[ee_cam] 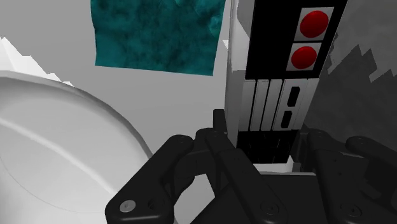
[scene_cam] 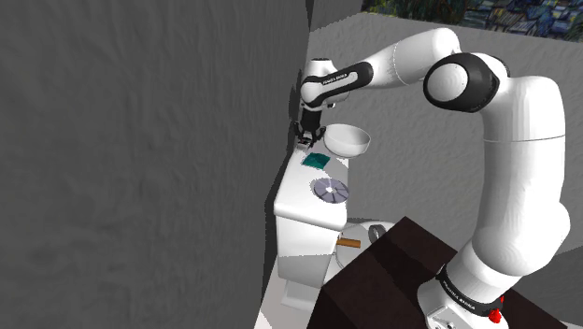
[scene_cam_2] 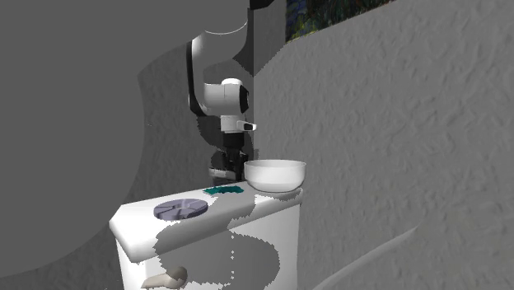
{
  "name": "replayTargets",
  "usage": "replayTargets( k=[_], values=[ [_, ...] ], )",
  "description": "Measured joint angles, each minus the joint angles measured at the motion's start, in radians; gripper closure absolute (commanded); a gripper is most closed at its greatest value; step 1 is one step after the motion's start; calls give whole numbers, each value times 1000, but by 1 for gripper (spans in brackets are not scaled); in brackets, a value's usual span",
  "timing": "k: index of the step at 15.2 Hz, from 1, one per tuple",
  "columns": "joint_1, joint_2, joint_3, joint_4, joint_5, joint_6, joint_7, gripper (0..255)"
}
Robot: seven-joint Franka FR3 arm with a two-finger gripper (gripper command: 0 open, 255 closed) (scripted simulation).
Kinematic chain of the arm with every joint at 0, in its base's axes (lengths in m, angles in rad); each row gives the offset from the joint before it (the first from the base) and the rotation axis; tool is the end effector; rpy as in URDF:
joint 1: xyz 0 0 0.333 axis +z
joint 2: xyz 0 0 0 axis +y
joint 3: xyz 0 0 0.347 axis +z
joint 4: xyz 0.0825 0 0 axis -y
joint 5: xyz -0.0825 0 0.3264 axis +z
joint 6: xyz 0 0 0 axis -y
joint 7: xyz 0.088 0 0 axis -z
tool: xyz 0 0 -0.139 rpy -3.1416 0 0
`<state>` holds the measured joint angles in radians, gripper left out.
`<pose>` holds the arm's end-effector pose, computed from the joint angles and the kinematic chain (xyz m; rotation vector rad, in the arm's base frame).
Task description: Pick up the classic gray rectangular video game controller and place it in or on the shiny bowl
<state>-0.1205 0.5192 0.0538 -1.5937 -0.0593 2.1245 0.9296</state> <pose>0.6535 -0.0532 0.3580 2.7625 -1.4605 0.0335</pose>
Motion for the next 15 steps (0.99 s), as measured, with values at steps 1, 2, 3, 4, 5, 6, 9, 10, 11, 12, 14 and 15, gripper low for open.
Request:
replayTargets(
  k=[1,2,3,4,5,6,9,10,11,12,14,15],
  values=[
    [0,-5,0,8,1,-13,-1,255],
    [0,-10,0,13,1,-23,0,255],
    [1,-15,1,17,1,-33,0,255],
    [0,-23,1,18,2,-42,-1,255],
    [1,-26,2,27,2,-53,0,255],
    [1,-30,2,35,3,-65,-1,255],
    [0,-44,2,55,4,-98,-4,255],
    [-1,-49,2,60,5,-109,-5,255],
    [-1,-50,2,72,5,-122,-5,255],
    [-1,-54,2,80,6,-134,-7,255],
    [-2,-62,2,93,6,-156,-8,255],
    [-2,-65,2,105,7,-170,-9,255]
  ],
)
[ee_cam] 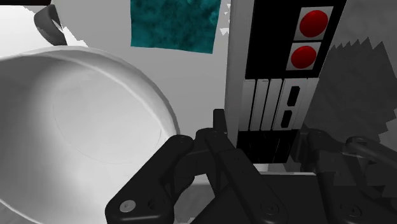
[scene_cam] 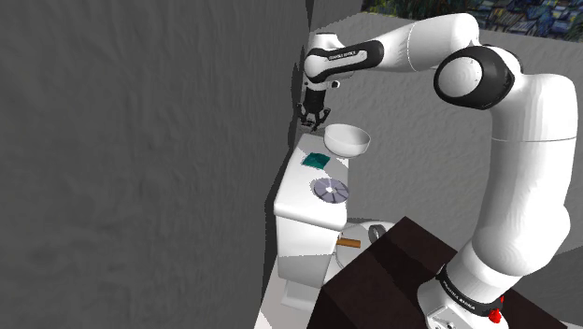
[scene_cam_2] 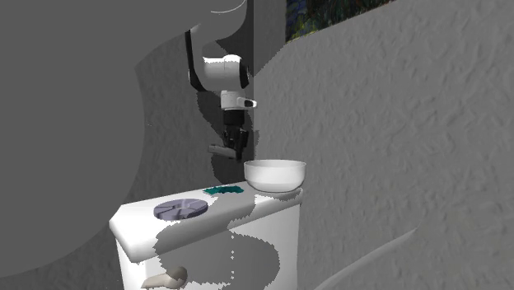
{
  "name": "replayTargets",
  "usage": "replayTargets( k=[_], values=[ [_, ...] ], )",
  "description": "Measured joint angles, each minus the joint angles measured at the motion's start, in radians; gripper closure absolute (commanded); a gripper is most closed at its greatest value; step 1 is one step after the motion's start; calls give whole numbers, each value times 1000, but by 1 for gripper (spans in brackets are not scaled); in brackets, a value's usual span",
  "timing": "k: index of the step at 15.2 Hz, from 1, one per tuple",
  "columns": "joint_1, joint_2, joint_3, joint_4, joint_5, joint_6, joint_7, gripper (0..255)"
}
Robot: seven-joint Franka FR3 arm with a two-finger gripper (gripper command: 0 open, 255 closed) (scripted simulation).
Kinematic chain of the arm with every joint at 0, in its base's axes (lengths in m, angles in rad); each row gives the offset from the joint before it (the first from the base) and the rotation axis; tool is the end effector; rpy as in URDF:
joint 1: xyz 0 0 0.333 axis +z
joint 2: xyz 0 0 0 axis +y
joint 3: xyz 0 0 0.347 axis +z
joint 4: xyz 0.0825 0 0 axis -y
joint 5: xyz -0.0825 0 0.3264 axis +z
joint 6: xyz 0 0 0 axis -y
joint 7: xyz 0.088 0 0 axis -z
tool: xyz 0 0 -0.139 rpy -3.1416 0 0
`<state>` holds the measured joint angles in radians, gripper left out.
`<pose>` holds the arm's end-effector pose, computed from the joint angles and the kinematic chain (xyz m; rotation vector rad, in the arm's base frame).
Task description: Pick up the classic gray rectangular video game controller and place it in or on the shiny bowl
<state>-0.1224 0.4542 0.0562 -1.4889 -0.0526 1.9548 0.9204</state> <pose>0.6478 -0.0541 0.4292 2.7619 -1.4609 0.0335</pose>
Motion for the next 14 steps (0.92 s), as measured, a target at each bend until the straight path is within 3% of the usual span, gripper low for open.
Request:
replayTargets(
  k=[14],
  values=[
    [3,-22,2,154,3,-177,-4,255]
  ],
)
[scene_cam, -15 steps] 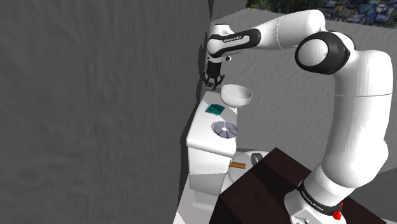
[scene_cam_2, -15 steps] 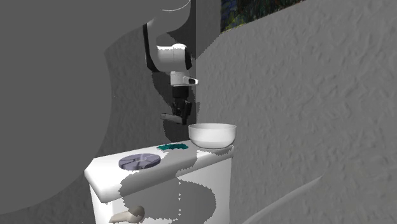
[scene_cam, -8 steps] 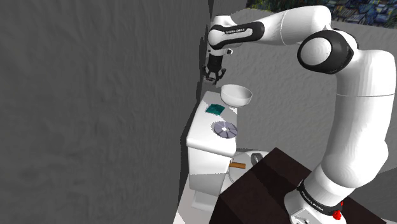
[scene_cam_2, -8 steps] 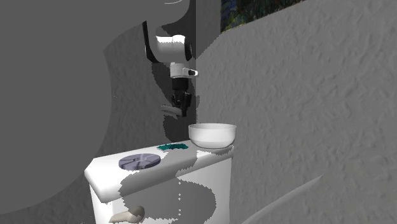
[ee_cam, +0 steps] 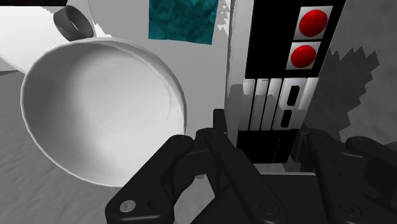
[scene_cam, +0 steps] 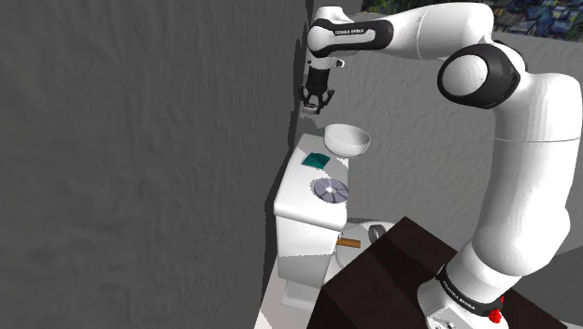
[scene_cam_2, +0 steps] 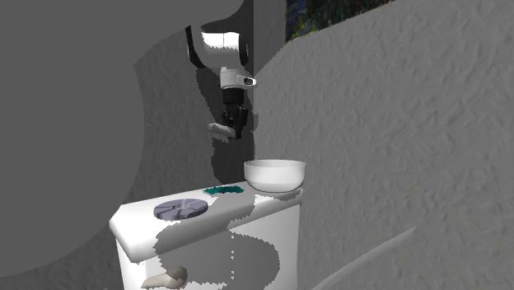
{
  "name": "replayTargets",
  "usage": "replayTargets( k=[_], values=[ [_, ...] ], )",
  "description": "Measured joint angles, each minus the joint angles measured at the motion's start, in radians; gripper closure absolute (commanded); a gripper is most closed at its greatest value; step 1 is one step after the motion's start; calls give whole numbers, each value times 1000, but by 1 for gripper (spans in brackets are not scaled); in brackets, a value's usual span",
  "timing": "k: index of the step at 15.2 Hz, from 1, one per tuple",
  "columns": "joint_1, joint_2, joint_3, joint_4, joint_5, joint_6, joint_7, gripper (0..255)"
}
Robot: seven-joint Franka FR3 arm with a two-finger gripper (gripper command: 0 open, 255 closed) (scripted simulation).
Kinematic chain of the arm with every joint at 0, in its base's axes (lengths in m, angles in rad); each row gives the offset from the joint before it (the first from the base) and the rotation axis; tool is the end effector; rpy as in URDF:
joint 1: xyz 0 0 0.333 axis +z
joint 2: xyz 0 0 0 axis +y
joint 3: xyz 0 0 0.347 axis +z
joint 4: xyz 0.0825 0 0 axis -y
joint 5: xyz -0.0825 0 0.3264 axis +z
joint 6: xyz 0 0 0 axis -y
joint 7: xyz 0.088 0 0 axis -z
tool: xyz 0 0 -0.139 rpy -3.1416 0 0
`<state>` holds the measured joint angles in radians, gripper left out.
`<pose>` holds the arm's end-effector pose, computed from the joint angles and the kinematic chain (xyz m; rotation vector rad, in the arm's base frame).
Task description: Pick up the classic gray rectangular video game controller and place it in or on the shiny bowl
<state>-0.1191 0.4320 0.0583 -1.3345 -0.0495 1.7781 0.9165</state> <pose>0.6439 -0.0524 0.4934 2.7621 -1.4607 0.0331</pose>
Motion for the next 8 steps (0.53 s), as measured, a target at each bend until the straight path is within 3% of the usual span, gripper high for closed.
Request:
replayTargets(
  k=[2,8],
  values=[
    [-8,-13,-2,1,2,-14,-11,255],
    [-84,-127,-33,-142,19,18,-115,255]
  ],
)
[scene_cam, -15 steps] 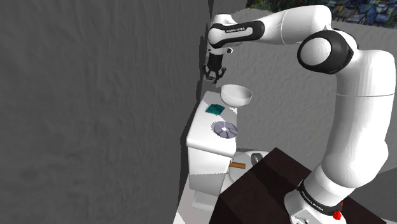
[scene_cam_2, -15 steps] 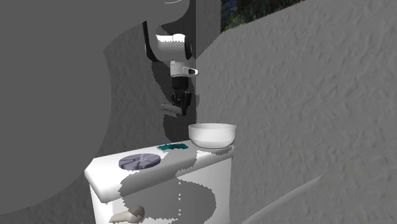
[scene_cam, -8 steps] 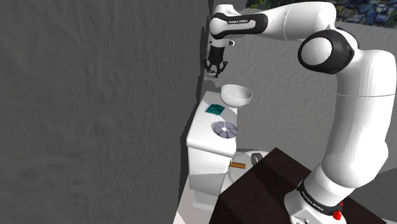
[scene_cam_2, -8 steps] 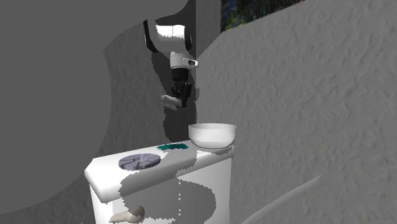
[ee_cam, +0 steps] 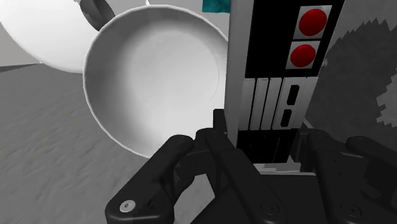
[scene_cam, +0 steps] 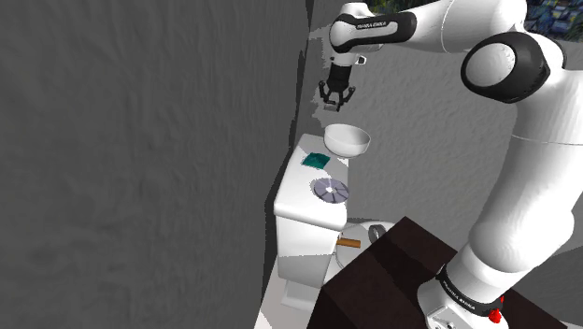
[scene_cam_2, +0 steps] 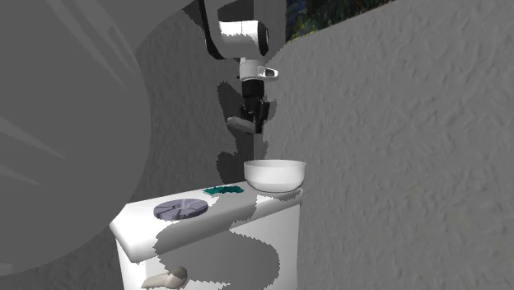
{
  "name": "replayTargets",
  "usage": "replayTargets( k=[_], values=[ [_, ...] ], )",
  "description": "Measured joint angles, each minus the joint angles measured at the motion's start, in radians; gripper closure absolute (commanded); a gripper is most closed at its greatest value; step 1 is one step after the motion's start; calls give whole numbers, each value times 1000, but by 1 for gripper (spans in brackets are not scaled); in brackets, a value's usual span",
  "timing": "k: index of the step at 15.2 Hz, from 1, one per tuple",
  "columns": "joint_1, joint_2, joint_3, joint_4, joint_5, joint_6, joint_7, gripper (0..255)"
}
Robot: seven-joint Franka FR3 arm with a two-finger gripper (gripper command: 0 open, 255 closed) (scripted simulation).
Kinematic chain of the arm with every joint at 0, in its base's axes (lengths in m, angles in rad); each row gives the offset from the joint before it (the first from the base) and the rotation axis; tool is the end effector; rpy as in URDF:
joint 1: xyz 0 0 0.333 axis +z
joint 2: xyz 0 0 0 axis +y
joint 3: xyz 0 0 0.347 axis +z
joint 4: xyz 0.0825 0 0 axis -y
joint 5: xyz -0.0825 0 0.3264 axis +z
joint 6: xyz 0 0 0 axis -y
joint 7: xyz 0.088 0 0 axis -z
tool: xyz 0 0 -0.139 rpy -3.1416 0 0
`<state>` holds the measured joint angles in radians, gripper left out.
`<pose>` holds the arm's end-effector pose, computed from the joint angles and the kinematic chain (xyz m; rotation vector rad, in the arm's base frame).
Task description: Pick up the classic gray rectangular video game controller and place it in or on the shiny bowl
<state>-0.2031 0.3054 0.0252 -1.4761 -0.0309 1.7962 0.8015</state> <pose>0.5989 -0.1134 0.5139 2.7612 -1.4621 0.0328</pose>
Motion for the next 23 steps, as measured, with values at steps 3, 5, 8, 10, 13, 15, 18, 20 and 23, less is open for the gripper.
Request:
replayTargets(
  k=[3,5,8,10,13,15,18,20,23],
  values=[
    [-40,-35,-20,-41,7,8,-61,255],
    [-68,-57,-36,-63,12,8,-104,255],
    [-85,-78,-46,-107,15,31,-132,255],
    [-87,-81,-47,-135,15,57,-135,255],
    [-87,-74,-47,-165,15,94,-134,255],
    [-87,-71,-47,-188,15,119,-134,255],
    [-86,-64,-46,-218,15,156,-132,255],
    [-86,-58,-46,-238,14,182,-131,255],
    [-87,-48,-47,-263,14,218,-132,255]
  ],
)
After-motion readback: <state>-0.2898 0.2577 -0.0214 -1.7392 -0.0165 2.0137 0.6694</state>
